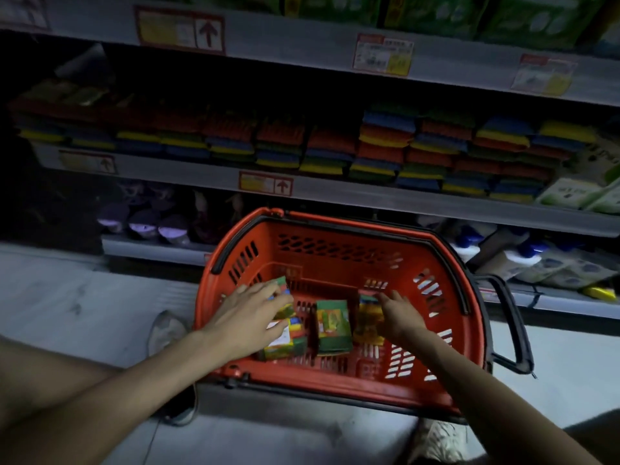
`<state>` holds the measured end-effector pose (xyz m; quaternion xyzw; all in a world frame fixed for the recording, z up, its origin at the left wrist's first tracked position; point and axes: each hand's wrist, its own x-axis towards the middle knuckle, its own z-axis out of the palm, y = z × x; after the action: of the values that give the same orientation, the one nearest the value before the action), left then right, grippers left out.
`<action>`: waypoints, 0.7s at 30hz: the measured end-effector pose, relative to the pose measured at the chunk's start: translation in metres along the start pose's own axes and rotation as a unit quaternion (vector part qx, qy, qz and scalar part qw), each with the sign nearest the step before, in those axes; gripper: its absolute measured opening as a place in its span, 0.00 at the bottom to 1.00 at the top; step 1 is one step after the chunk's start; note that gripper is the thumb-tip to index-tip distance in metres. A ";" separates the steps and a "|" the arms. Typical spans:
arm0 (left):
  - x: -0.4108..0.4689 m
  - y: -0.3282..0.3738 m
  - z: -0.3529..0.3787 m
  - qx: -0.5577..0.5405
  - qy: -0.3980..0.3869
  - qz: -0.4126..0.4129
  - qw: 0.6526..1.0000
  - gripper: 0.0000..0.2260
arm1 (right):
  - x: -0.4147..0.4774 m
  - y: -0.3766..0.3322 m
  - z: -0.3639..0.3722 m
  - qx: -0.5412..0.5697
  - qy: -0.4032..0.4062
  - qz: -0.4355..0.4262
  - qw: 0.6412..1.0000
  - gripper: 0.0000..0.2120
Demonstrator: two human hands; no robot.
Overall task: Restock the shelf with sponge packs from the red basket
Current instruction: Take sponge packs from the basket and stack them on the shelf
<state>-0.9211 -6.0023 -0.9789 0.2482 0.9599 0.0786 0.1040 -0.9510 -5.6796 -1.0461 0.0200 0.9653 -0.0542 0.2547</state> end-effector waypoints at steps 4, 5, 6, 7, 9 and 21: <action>0.001 -0.005 0.003 -0.024 0.023 0.012 0.999 0.20 | 0.012 -0.002 0.026 -0.013 -0.008 -0.017 1.000 0.40; 0.001 -0.007 0.002 -0.034 0.028 0.010 0.999 0.19 | 0.014 -0.002 0.030 -0.014 -0.007 -0.014 1.000 0.41; 0.000 -0.010 0.003 -0.045 0.031 0.005 0.998 0.19 | 0.014 -0.003 0.032 -0.018 -0.001 -0.009 1.000 0.42; 0.000 -0.012 0.003 -0.053 0.036 0.000 0.998 0.19 | 0.013 -0.003 0.033 -0.022 0.009 -0.003 1.000 0.43; -0.001 -0.018 0.005 -0.061 0.037 -0.012 0.997 0.20 | 0.012 -0.004 0.033 -0.018 0.022 0.006 1.000 0.48; 0.001 -0.028 0.004 -0.008 -0.028 -0.050 0.998 0.21 | 0.002 0.002 0.024 -0.077 0.027 -0.021 0.996 0.43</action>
<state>-0.9336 -6.0253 -0.9887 0.2008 0.9673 0.0743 0.1363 -0.9405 -5.6808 -1.0681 -0.0188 0.9734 0.0159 0.2279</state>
